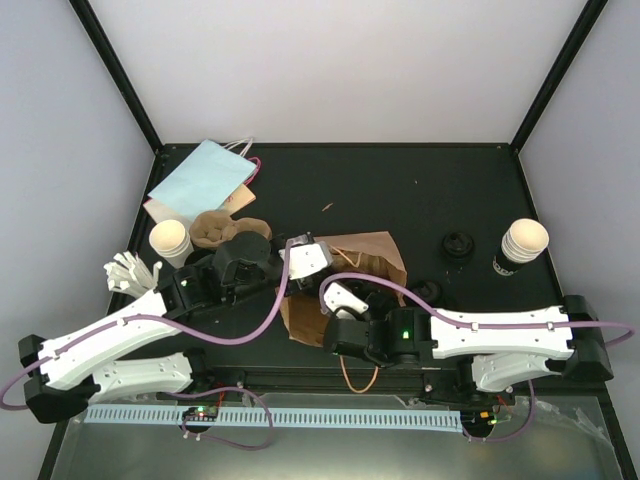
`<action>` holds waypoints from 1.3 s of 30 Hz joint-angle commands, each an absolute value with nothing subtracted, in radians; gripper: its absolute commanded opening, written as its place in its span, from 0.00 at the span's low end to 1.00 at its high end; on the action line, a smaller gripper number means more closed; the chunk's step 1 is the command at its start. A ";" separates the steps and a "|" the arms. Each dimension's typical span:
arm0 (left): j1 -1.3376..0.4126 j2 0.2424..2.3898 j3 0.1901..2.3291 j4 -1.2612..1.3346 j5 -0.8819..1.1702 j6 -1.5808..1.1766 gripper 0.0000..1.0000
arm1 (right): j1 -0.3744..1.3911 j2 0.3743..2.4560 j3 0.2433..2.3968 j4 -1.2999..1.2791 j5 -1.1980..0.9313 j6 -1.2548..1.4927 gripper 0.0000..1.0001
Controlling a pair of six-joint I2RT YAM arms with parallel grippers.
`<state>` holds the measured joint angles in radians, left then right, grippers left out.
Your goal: Pack the takeout coffee
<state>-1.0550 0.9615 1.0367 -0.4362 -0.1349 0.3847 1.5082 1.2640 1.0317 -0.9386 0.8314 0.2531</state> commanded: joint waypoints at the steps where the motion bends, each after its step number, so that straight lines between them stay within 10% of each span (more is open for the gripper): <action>1: -1.058 0.931 1.030 -0.422 -0.131 0.379 0.02 | 1.512 1.243 1.010 -0.916 0.924 0.333 0.51; 19: -1.073 0.888 0.987 -0.437 -0.100 0.325 0.02 | 1.509 1.201 0.942 -1.001 0.987 0.864 0.46; 39: -1.122 0.969 1.053 -0.444 -0.062 0.249 0.02 | 1.385 1.092 0.773 -0.565 0.887 0.412 0.46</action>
